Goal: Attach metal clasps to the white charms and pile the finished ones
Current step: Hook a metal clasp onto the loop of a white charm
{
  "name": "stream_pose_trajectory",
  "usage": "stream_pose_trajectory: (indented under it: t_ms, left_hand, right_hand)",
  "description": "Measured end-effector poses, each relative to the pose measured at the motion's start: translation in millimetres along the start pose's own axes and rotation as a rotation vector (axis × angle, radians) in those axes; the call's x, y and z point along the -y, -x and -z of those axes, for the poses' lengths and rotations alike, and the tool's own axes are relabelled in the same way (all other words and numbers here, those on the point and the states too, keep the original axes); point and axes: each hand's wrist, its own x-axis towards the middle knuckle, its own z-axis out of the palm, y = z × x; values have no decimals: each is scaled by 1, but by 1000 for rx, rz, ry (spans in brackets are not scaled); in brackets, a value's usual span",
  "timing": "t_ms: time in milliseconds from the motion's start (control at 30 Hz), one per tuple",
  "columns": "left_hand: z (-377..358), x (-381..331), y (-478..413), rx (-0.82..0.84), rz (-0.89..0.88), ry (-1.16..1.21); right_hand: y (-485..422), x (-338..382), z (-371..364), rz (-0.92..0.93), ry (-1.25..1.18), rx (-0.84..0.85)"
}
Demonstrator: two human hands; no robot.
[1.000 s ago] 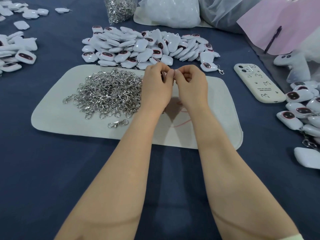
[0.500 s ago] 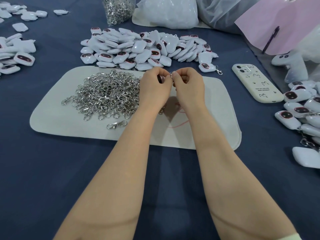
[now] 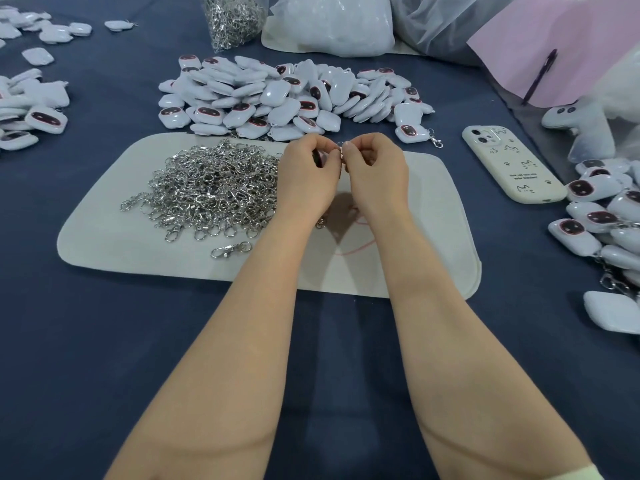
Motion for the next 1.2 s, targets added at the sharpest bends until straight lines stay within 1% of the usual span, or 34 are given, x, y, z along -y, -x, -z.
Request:
stream_pose_trajectory:
  t_ms: [200, 367, 500, 967, 1200]
  left_hand:
    - [0, 1, 0, -32, -13, -77]
    - [0, 1, 1, -62, -24, -128]
    - [-1, 0, 2, -74, -18, -144]
    - [-1, 2, 1, -85, -3, -152]
    - [0, 0, 1, -86, -26, -151]
  right_hand:
    - [4, 1, -1, 105, 61, -1]
    - [5, 1, -3, 144, 143, -7]
    - [6, 1, -3, 142, 144, -26]
    - [6, 1, -4, 116, 150, -10]
    - [6, 1, -4, 114, 148, -7]
